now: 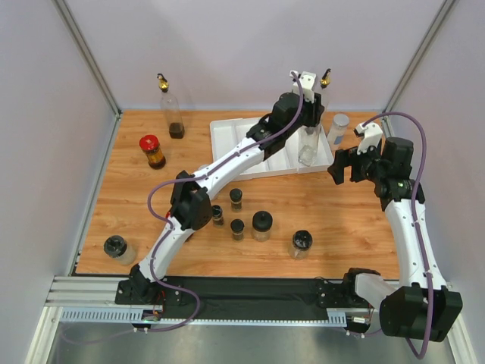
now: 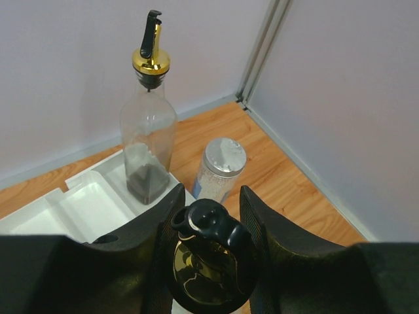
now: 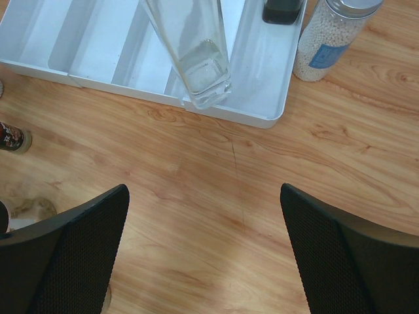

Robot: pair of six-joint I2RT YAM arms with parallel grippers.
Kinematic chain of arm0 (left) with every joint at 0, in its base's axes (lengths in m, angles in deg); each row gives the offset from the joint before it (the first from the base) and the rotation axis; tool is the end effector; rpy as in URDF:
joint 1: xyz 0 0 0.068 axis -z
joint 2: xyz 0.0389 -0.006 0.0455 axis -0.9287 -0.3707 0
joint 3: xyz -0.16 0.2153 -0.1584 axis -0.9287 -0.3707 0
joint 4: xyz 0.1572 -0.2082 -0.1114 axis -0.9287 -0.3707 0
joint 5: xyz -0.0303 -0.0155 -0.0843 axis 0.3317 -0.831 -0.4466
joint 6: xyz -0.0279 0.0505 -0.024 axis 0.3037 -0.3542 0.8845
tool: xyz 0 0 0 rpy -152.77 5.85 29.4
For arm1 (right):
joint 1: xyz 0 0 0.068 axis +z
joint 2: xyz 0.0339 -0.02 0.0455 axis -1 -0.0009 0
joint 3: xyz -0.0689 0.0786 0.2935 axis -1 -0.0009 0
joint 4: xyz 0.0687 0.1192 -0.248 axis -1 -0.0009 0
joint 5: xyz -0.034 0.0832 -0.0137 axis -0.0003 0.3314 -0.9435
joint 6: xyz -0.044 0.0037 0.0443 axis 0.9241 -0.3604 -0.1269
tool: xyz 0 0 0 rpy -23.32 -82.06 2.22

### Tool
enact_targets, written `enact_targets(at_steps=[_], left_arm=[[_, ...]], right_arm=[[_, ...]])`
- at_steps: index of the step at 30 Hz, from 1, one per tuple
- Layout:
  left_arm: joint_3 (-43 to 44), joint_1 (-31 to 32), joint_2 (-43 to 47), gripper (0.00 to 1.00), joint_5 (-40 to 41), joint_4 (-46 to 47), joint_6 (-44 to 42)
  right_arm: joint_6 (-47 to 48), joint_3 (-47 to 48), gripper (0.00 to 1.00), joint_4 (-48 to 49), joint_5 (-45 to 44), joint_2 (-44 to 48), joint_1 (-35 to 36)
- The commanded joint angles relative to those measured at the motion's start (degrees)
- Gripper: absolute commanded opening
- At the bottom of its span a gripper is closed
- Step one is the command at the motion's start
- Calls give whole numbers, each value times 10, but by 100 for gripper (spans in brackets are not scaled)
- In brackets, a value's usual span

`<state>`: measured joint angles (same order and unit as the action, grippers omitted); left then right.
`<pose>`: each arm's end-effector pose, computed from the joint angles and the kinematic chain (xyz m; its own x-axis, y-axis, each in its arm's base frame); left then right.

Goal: Organize the condiment bottles
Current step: Place the bottle in the storage box.

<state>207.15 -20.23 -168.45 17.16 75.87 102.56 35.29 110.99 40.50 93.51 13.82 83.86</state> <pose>0.4263 -0.4631 0.3868 -0.2052 -0.1977 -0.9585 0.6028 0.7460 -0.2830 0.2428 -0.0050 0.3580 -0.4747 -0.1703 -0.8635 -0.3941 0.9184 0.0355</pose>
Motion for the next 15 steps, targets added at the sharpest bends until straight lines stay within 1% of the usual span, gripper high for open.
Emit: enact_targets(at_steps=[1,4,9,15], left_arm=[[47,8,15,0,28,109,25],[54,10,4,0,38,124,29],[89,12,-27,0,52,148,45],[96,12,-40,0,58,161,66]], right_arm=[[-11,24,100,15,3,11,-2],[-12,26,100,13,4,10,-2],[-13,26,100,15,1,10,-2],[-12,26,100,14,0,9,-2]])
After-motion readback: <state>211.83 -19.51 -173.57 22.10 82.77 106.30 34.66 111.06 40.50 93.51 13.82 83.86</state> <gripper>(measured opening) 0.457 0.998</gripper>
